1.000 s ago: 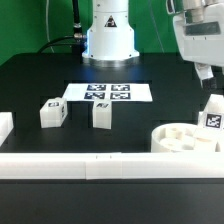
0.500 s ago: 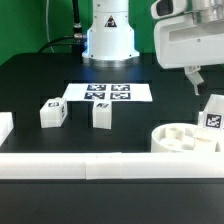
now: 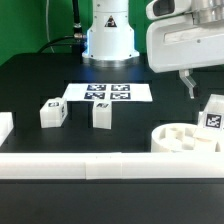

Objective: Assemble stool

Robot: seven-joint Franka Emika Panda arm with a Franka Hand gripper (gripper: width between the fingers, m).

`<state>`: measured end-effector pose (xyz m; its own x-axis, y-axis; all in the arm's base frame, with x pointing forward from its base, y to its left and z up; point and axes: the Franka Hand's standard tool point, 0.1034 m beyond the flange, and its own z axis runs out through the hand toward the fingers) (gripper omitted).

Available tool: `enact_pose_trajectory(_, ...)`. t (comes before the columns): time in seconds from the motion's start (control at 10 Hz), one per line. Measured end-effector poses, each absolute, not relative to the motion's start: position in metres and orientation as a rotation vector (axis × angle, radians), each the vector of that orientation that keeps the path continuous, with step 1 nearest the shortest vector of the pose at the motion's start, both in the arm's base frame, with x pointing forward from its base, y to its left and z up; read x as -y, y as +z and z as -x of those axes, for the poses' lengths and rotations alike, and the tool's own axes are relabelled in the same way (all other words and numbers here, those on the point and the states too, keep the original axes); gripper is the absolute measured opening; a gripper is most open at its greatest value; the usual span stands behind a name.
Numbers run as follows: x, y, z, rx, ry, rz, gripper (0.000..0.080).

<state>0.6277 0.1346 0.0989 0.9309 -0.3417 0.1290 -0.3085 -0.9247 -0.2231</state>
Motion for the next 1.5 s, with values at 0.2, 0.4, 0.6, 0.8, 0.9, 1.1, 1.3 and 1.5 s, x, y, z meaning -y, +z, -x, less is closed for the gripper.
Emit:
enact_pose_trajectory(0.2, -0.133, 0.094, -0.625, 0.013, -0.281, 2.984, 0.0649)
enact_pose_trajectory(0.4, -0.132, 0.091, -0.623, 0.312, -0.288, 3.005, 0.0649)
enact_pose_trajectory(0.6, -0.128, 0.091, -0.623, 0.460, -0.296, 3.003, 0.0649)
enact_pose_trajectory(0.8, -0.126, 0.090, -0.624, 0.720, -0.298, 2.986, 0.0649)
enact_pose_trajectory(0.9, -0.128, 0.085, -0.623, 0.959, -0.279, 2.960, 0.0649)
enact_pose_trajectory(1.1, -0.128, 0.082, -0.622, 1.254, -0.236, 2.890, 0.0649)
enact_pose_trajectory(1.3, -0.123, 0.080, -0.622, 1.450, -0.185, 2.821, 0.0649)
enact_pose_trajectory(1.5, -0.119, 0.080, -0.622, 1.549, -0.179, 2.778, 0.0649)
